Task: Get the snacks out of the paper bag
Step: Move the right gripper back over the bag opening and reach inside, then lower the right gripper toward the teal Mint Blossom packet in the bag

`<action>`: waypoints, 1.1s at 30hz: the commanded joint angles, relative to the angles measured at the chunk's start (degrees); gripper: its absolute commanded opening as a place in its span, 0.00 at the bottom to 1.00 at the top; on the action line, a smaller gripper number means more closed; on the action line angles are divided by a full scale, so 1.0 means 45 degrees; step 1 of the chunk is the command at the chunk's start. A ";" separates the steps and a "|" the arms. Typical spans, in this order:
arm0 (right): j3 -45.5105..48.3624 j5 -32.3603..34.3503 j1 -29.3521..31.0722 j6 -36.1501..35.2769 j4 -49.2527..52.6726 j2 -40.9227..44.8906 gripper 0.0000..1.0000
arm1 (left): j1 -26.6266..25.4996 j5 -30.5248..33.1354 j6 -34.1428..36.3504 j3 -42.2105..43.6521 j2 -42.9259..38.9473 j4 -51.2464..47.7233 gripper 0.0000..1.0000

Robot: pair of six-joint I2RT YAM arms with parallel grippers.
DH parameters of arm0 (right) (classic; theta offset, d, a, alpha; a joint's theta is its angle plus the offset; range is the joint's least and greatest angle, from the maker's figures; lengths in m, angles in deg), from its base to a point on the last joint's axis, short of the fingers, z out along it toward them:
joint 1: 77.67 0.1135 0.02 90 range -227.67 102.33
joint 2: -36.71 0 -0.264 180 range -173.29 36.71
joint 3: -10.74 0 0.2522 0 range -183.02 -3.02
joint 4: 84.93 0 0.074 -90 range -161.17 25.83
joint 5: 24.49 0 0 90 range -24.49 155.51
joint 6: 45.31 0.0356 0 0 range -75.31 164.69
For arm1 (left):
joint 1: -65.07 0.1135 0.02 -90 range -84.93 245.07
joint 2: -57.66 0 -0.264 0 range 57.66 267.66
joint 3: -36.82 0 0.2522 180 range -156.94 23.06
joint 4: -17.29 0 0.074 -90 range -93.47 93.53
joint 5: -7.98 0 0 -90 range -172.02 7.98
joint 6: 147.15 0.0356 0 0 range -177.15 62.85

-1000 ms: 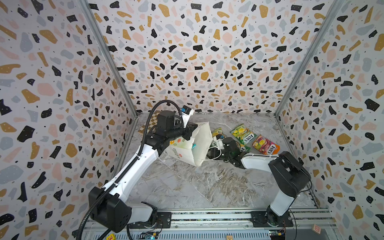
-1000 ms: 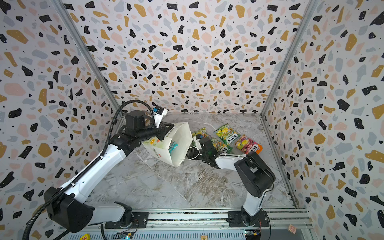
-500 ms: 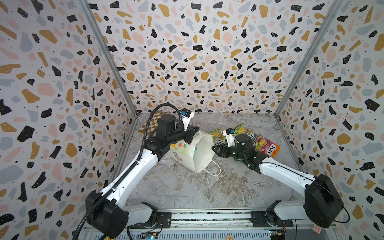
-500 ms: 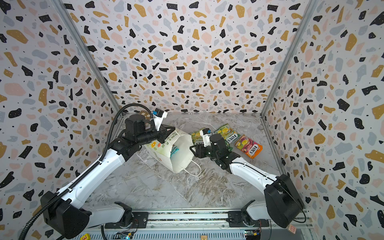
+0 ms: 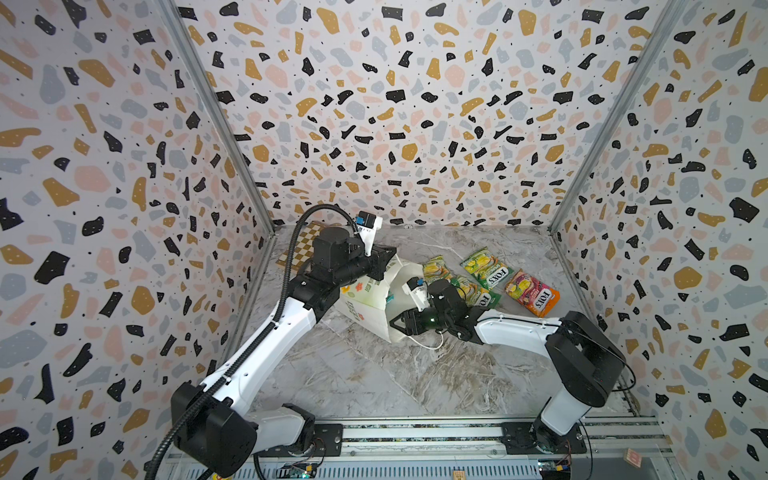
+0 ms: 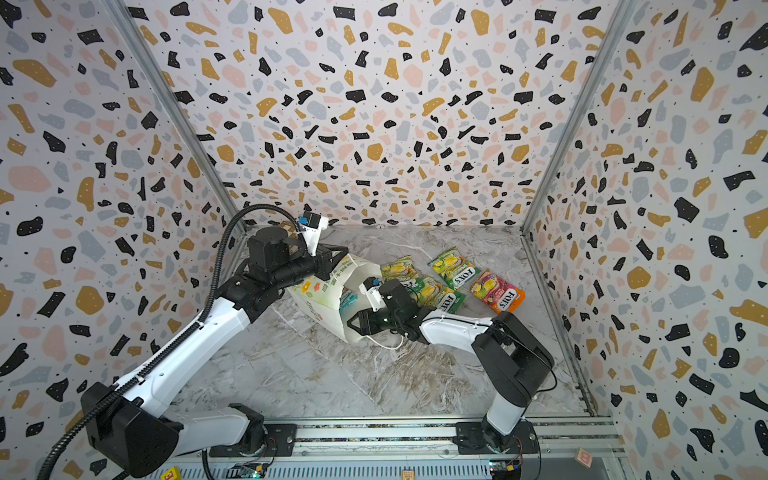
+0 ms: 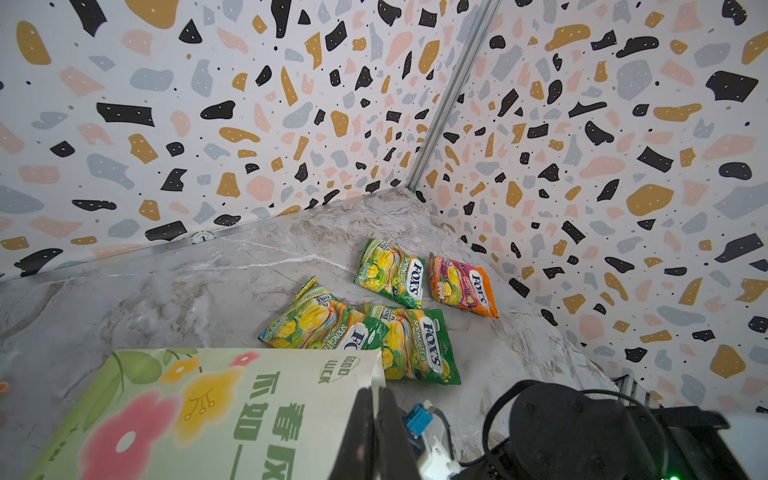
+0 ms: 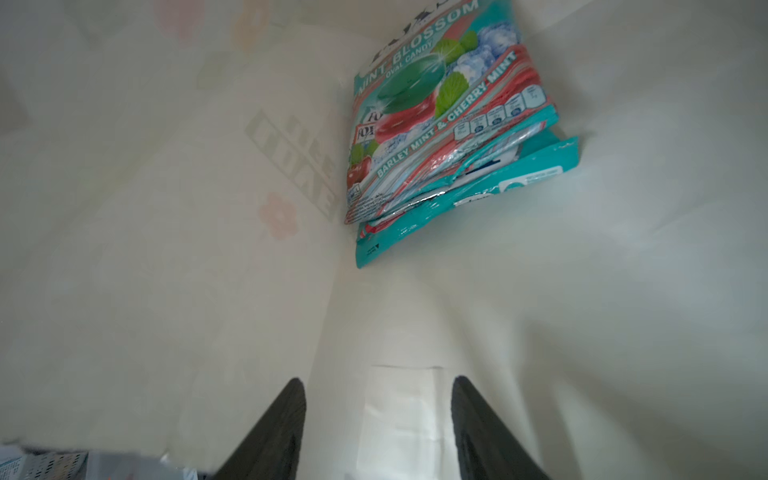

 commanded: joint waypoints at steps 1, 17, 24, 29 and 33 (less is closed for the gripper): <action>-0.1023 0.0291 0.0062 0.0592 -0.0625 -0.0408 0.59 | -0.0028 -0.0184 -0.0172 0.0102 -0.0371 0.0847 0.00; -0.3239 0.3045 0.0081 0.3486 -0.0960 -0.2402 0.56 | -0.0020 -0.1309 0.0441 -0.0155 -0.0410 0.0239 0.00; -0.3812 0.3525 0.0062 0.3604 -0.0842 -0.2937 0.54 | -0.0045 -0.1504 0.0689 -0.0398 -0.0298 -0.0076 0.00; -0.4349 0.4080 0.0071 0.3783 -0.0371 -0.3329 0.52 | -0.0047 -0.1658 0.0791 -0.0520 -0.0246 -0.0169 0.00; -0.4717 0.4515 0.0062 0.3755 0.0130 -0.3498 0.52 | -0.0055 -0.1776 0.0851 -0.0623 -0.0162 -0.0254 0.00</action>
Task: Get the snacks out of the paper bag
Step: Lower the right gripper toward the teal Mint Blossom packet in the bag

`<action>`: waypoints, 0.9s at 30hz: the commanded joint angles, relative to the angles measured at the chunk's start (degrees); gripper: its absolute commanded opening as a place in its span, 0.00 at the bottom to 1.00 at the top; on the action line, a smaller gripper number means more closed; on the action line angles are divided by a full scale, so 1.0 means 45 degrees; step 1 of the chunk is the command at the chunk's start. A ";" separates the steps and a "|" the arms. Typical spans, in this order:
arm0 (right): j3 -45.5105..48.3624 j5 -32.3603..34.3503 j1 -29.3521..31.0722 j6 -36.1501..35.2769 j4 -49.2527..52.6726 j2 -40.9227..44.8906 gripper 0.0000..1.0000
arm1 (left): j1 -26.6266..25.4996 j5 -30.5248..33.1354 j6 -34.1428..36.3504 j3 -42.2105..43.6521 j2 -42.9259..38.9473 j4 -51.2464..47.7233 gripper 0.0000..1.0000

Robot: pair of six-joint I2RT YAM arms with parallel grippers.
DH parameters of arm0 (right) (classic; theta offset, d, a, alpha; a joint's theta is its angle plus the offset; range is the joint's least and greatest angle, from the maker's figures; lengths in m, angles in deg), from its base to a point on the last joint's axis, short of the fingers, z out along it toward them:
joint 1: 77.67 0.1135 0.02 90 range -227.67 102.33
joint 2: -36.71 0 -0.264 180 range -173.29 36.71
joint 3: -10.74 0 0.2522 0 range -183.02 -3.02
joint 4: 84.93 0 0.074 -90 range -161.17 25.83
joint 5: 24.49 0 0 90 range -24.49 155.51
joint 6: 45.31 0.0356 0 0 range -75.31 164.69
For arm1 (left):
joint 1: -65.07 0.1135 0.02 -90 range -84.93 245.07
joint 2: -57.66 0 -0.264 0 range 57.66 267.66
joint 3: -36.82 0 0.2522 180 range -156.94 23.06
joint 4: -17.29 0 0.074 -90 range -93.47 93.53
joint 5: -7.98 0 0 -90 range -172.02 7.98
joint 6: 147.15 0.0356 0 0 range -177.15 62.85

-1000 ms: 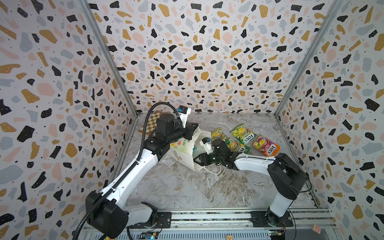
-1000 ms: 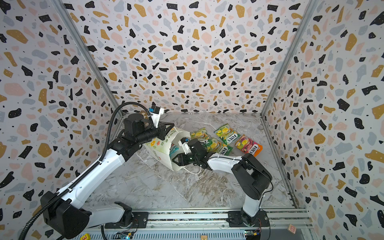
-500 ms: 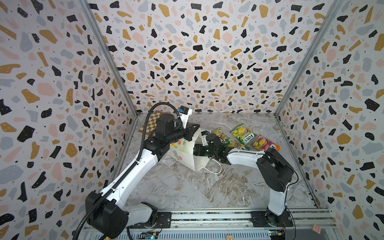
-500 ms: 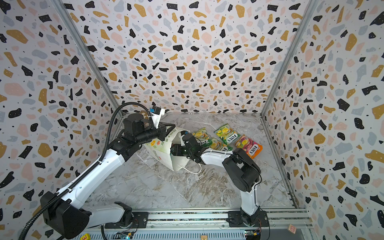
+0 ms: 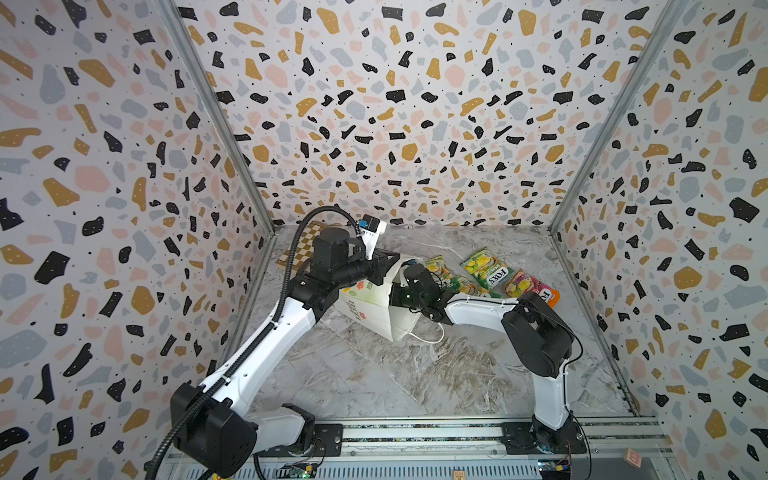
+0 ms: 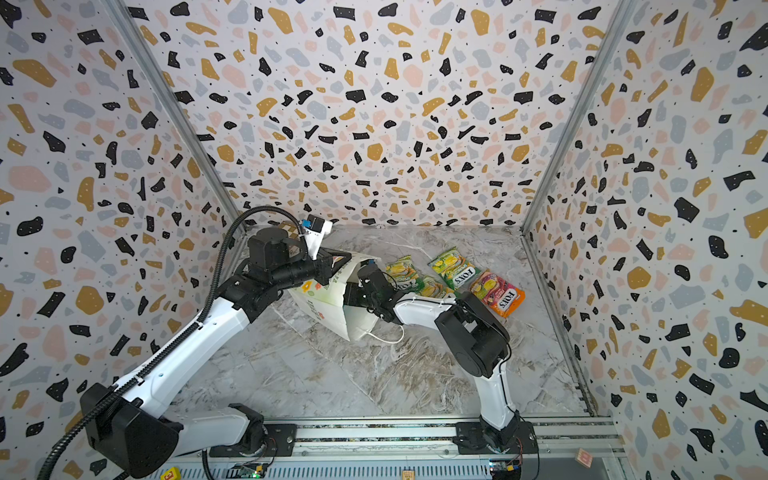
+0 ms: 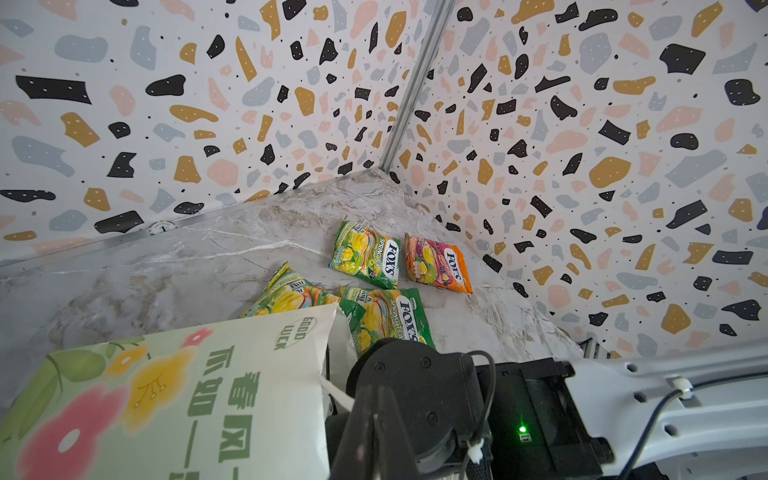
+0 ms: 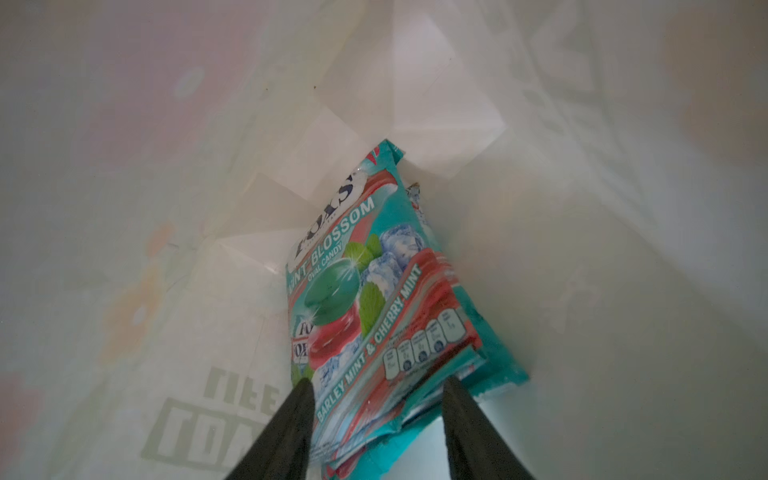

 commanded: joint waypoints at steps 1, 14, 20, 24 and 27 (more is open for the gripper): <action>-0.0616 0.0787 -0.0026 0.0198 0.0650 -0.0001 0.52 | -0.0048 -0.0446 0.0312 -0.0569 -0.0139 0.0384 0.00; -0.1499 0.1150 -0.0006 0.0295 0.1620 -0.0604 0.56 | -0.0056 -0.0574 0.0437 -0.0596 -0.0130 0.0304 0.00; -0.1335 0.1395 0.0013 0.0399 0.1604 -0.0500 0.58 | -0.0050 -0.0557 0.0428 -0.0574 -0.0131 0.0280 0.00; -0.1288 0.1480 0.0033 0.0382 0.1502 -0.0448 0.58 | -0.0049 -0.0551 0.0455 -0.0561 -0.0132 0.0280 0.00; -0.1490 0.1377 0.0033 0.0396 0.1631 -0.0641 0.58 | -0.0039 -0.0560 0.0464 -0.0562 -0.0132 0.0266 0.00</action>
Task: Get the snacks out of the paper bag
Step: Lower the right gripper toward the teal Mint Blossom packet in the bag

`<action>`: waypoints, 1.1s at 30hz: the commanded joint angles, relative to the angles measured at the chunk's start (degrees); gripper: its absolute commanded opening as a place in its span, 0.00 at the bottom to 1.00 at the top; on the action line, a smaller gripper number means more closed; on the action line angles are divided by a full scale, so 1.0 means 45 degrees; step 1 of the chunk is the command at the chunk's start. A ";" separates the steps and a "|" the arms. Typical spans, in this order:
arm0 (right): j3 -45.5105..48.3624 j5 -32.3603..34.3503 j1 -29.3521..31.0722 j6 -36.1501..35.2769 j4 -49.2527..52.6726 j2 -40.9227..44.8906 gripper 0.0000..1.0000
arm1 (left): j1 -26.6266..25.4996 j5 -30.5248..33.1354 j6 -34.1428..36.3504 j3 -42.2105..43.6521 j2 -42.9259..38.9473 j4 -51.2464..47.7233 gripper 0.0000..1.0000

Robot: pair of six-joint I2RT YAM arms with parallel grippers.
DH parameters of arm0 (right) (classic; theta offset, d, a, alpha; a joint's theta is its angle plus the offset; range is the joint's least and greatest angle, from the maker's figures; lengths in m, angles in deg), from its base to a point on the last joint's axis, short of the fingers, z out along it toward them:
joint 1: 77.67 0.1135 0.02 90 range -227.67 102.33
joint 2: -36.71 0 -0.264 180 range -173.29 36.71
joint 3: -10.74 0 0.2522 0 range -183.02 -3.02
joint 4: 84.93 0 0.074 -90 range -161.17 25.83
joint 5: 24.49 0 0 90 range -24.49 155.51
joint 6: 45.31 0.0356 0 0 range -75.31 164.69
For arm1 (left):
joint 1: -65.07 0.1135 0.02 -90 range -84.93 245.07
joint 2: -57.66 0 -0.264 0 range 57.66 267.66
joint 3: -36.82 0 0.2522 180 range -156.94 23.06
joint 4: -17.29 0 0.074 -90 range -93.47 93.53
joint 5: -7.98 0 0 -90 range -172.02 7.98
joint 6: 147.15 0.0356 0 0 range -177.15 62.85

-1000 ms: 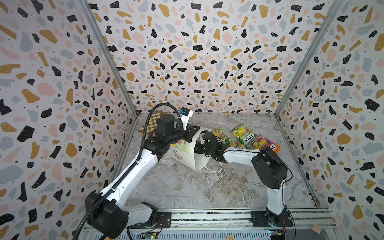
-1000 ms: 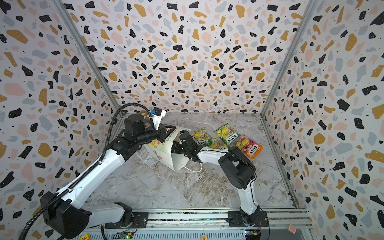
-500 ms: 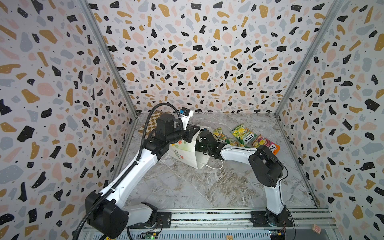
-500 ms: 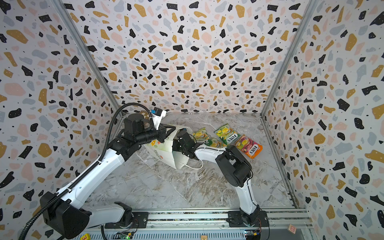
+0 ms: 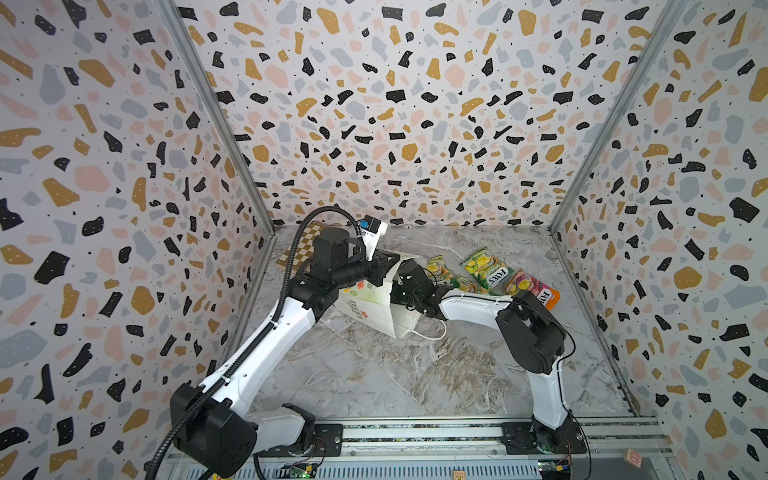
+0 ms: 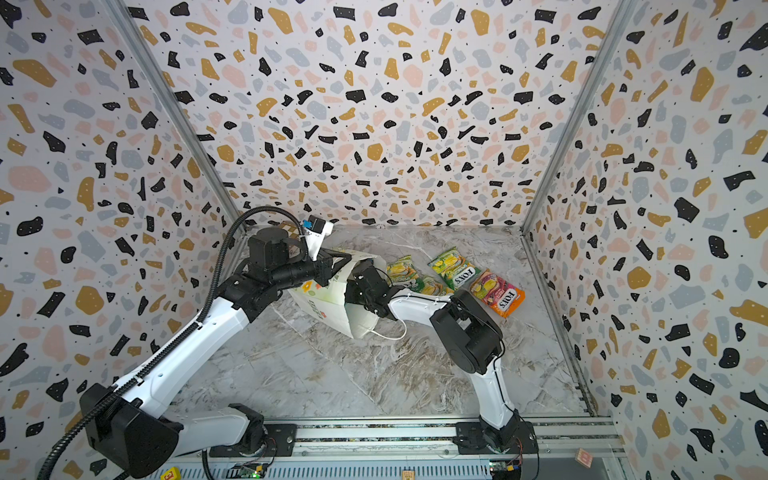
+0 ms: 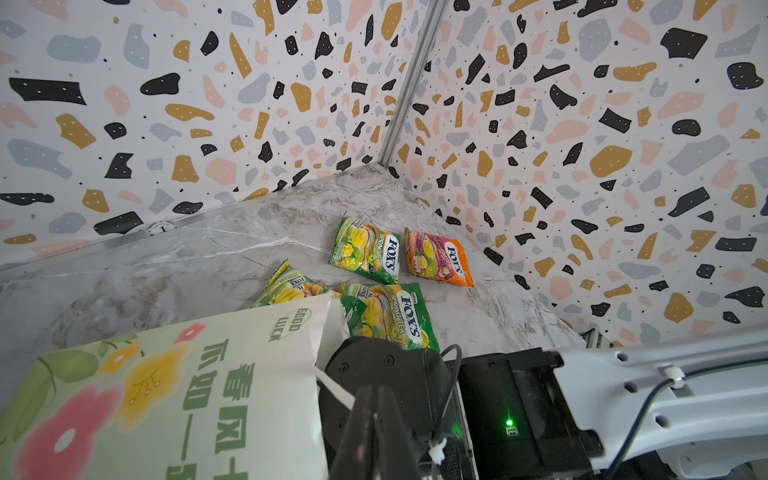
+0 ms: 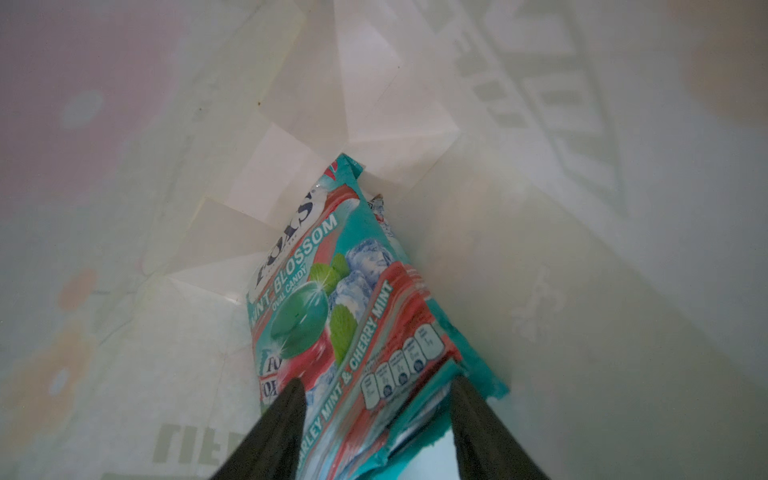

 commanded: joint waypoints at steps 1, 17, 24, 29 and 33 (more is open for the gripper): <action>-0.0523 0.0349 -0.0050 0.0264 0.0384 -0.0131 0.58 | -0.0055 -0.0500 0.0150 -0.0522 -0.0144 0.0508 0.00; -0.1456 0.0001 0.0027 0.0480 0.1234 -0.0991 0.61 | -0.0043 -0.0575 0.0217 -0.0487 -0.0164 0.0518 0.00; -0.1267 -0.1209 0.0025 0.0374 -0.0136 -0.1143 0.55 | -0.0054 -0.0616 0.0243 -0.0433 -0.0156 0.0558 0.00; -0.1219 -0.1684 0.0028 0.0419 -0.0500 -0.1307 0.36 | -0.0052 -0.0624 0.0257 -0.0412 -0.0204 0.0537 0.00; -0.0645 -0.1934 0.0009 0.0229 -0.1343 -0.0937 0.00 | -0.0045 -0.0417 0.0282 -0.0374 -0.0254 0.0492 0.00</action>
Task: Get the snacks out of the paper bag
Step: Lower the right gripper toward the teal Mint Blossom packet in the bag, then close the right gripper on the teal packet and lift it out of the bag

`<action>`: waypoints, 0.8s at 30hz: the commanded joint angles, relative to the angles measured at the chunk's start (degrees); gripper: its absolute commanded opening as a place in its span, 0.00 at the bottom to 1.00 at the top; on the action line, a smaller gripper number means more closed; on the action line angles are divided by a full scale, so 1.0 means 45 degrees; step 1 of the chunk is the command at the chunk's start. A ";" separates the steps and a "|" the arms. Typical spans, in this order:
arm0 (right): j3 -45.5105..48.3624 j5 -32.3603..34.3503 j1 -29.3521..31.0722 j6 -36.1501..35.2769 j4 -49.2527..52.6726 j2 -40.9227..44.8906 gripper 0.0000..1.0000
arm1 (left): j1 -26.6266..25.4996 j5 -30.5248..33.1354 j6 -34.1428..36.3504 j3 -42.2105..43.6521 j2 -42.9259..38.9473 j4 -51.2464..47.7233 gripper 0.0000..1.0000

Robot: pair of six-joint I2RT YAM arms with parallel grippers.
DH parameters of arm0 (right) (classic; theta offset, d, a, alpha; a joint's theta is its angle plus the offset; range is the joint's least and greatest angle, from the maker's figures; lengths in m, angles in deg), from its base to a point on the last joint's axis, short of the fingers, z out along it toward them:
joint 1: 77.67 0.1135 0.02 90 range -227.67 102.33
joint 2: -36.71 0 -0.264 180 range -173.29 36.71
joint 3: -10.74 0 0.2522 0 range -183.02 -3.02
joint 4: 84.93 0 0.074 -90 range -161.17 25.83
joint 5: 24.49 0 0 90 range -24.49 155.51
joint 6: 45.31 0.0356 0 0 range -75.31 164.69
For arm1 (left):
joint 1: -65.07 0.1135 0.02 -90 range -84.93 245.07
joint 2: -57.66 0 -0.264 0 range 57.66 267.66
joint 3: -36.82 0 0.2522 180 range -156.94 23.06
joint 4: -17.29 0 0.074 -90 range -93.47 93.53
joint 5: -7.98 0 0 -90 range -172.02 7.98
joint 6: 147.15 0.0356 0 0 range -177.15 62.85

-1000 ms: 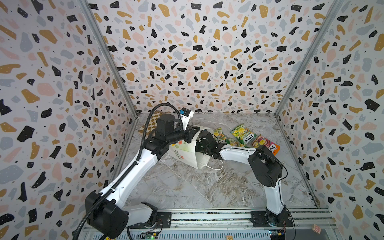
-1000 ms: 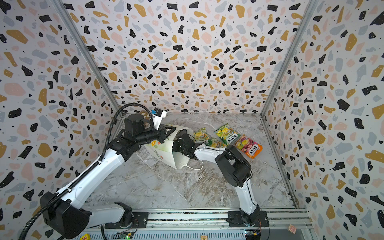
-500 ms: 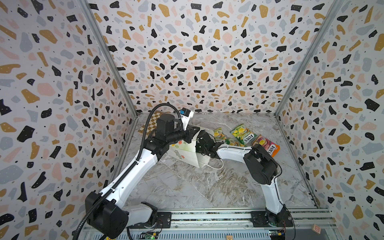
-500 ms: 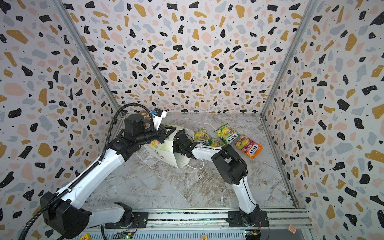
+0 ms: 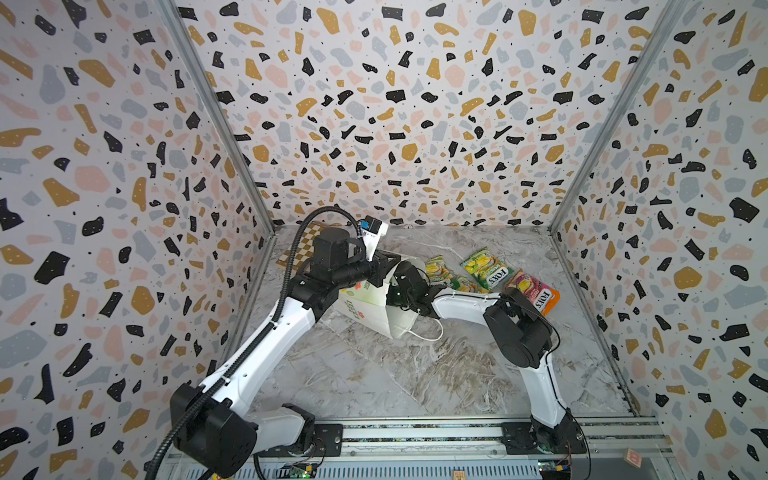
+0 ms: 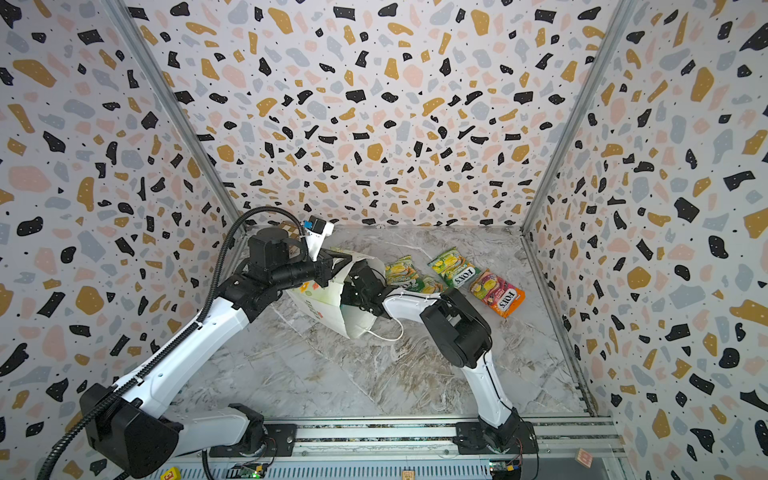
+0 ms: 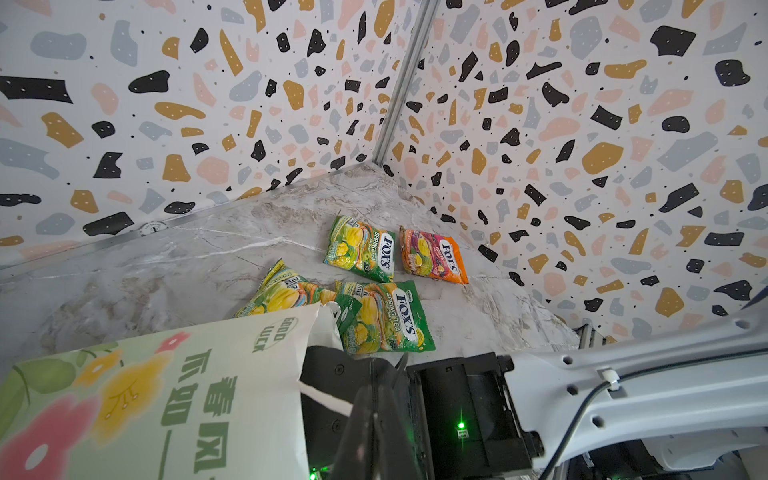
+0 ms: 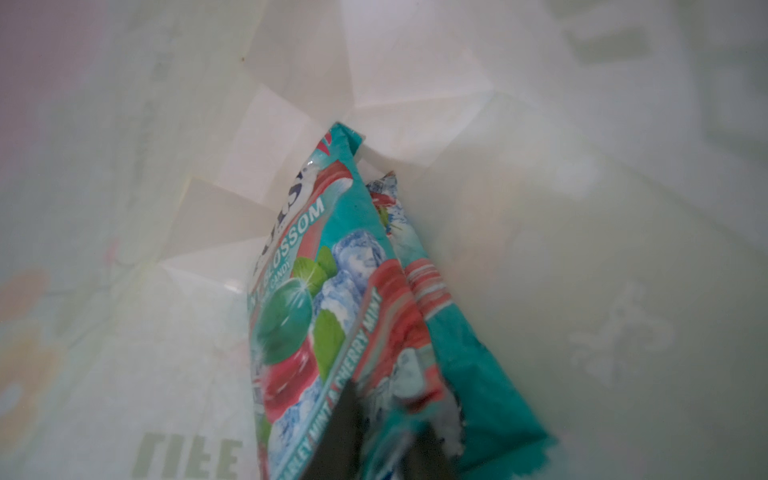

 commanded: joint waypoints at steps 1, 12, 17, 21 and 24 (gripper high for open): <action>0.0387 -0.0386 -0.0039 -0.0173 -0.1031 0.0451 0.00 | -0.0038 -0.0121 0.0272 -0.0381 -0.0285 0.0464 0.00; 0.3052 -0.0928 -0.0580 -0.1164 -0.2146 0.3221 0.00 | -0.0046 0.1908 0.0737 -0.0128 -0.0516 -0.0300 0.00; 0.3921 -0.1333 -0.0886 -0.1432 -0.2259 0.4262 0.00 | -0.0055 0.2559 0.0701 0.0000 -0.0549 -0.0255 0.00; 0.4348 -0.1723 -0.1060 -0.1611 -0.2145 0.4919 0.00 | -0.0055 0.2911 0.0646 -0.0019 -0.0523 -0.0290 0.00; 0.4643 -0.1820 -0.1115 -0.1865 -0.1953 0.5475 0.00 | -0.0049 0.3215 0.0588 0.0011 -0.0486 -0.0308 0.00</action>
